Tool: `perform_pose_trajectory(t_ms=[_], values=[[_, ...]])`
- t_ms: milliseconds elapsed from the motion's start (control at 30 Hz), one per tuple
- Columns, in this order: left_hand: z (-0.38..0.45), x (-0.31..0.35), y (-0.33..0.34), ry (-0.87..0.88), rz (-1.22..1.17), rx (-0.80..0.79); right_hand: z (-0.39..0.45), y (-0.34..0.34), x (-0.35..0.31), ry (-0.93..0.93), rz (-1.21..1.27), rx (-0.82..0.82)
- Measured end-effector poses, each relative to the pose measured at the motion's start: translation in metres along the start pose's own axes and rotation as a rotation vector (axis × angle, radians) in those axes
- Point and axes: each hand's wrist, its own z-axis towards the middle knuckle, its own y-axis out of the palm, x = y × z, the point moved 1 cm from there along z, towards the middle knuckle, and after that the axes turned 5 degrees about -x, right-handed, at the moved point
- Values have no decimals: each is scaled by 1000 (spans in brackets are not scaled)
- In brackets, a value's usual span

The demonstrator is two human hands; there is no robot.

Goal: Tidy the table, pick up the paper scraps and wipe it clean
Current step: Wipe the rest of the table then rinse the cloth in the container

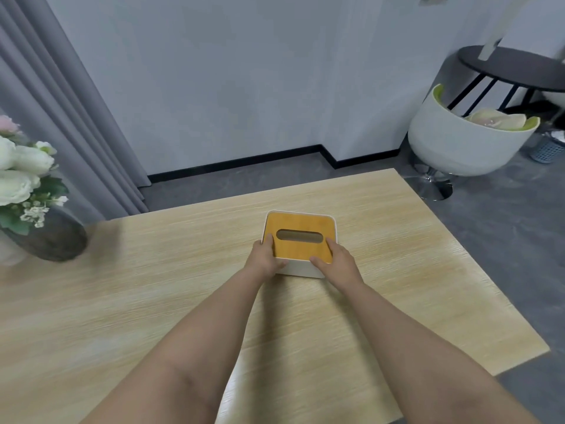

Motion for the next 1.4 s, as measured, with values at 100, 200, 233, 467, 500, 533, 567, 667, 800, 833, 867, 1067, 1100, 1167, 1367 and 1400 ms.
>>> perform_pose_trajectory(t_ms=[100, 200, 233, 467, 500, 533, 567, 667, 800, 833, 867, 1067, 1100, 1167, 1367, 1400], values=[[-1, -7, 2, 12, 34, 54, 0, 2, -2, 11, -29, -7], [-7, -17, -3, 5, 23, 65, 0, 4, -12, -2, -65, -11], [-10, -22, -6, 0, 26, 72, -1, 6, -17, -11, -74, -15], [-55, -84, -56, -77, 30, 161, -8, 51, -87, -106, -119, -100], [-63, -97, -67, -99, 23, 178, -10, 63, -102, -127, -124, -116], [-72, -111, -78, -121, 15, 194, -13, 75, -117, -149, -129, -133], [-82, -126, -89, -142, 10, 208, -16, 87, -131, -171, -134, -152], [-111, -173, -119, -201, 2, 252, -28, 129, -177, -240, -163, -211], [-151, -240, -156, -280, -24, 301, -45, 190, -237, -318, -200, -289], [-160, -257, -165, -292, -22, 310, -50, 205, -251, -335, -206, -306], [-169, -274, -173, -308, -21, 317, -55, 221, -265, -350, -211, -322], [-209, -360, -212, -397, -68, 331, -85, 302, -326, -380, -219, -403], [-213, -371, -217, -399, -74, 330, -88, 313, -333, -380, -216, -409], [-217, -391, -226, -403, -96, 333, -94, 330, -345, -376, -206, -414], [-217, -425, -236, -400, -290, 364, -99, 358, -363, -351, -153, -396], [-216, -428, -237, -400, -294, 357, -99, 361, -364, -345, -152, -393]])
